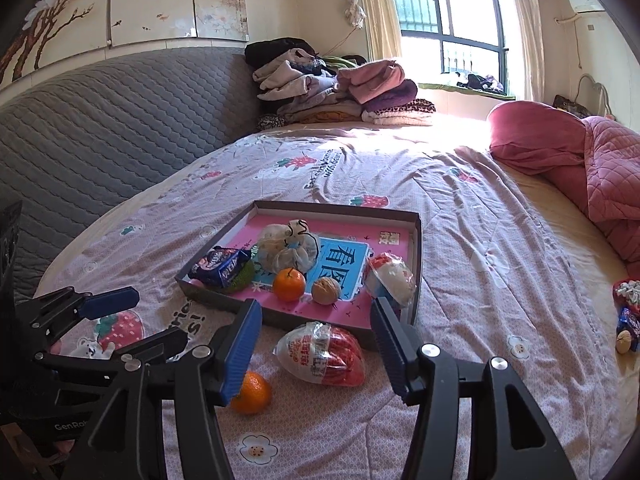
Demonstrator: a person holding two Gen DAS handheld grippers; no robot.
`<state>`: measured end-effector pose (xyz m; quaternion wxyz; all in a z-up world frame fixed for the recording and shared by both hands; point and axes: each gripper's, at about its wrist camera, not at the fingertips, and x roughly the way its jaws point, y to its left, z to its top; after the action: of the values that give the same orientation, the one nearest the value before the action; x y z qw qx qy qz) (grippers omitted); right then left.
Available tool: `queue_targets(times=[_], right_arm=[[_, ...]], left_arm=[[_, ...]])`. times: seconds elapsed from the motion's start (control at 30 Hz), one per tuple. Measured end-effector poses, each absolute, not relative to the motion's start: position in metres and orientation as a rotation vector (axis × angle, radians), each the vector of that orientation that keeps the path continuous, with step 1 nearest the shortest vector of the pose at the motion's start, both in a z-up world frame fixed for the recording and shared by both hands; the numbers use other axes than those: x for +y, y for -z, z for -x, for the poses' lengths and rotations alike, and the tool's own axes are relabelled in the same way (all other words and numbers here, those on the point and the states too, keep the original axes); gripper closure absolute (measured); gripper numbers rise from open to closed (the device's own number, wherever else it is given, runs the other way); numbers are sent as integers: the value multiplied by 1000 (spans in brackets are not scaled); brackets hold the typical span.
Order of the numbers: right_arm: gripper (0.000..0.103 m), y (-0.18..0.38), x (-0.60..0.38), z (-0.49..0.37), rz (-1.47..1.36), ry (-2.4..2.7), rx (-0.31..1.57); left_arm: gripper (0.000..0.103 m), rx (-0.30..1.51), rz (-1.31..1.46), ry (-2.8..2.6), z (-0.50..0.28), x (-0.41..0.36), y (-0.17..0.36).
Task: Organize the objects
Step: 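Withdraw both open tools back from the tray, then move left tool to the second orange while right tool grasps the red-and-white plastic bag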
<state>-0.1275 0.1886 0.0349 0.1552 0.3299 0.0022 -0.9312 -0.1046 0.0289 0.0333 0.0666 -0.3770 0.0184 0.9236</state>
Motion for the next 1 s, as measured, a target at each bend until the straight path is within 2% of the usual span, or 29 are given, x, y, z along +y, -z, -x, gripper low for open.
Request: queue_targets(times=[0.6, 1.0], right_arm=[[46, 10, 185, 143, -1105, 2613, 54], [42, 34, 177, 160, -1167, 2582, 96]], left_arm=[[30, 171, 1183, -2652, 94, 67, 16], [30, 164, 1167, -2613, 113, 76, 37]])
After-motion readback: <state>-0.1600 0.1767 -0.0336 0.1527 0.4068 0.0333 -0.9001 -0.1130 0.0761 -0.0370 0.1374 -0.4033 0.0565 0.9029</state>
